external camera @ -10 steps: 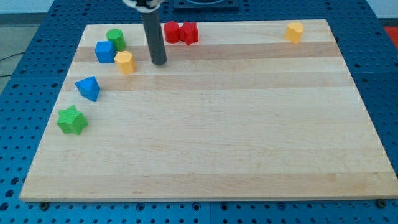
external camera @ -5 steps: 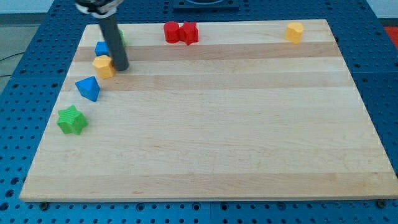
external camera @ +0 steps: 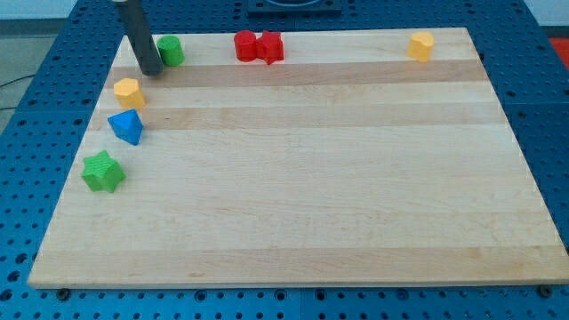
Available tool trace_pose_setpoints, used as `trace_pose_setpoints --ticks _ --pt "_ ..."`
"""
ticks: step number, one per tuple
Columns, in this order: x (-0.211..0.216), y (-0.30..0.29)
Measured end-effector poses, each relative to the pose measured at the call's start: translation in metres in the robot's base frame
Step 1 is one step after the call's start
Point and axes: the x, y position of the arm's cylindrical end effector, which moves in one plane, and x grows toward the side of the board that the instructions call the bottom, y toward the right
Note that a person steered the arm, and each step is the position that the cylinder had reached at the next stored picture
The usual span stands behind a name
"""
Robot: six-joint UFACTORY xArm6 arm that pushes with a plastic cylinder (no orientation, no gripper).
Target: Separate the red circle and red star
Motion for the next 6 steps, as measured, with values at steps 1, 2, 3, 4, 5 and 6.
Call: trace_pose_setpoints --ticks 1,2,3,4,5,6 --pt "-0.01 0.009" --pt "-0.007 0.084" --pt "-0.005 0.157" --pt "-0.007 0.209" --pt "-0.025 0.244" --pt "-0.044 0.264"
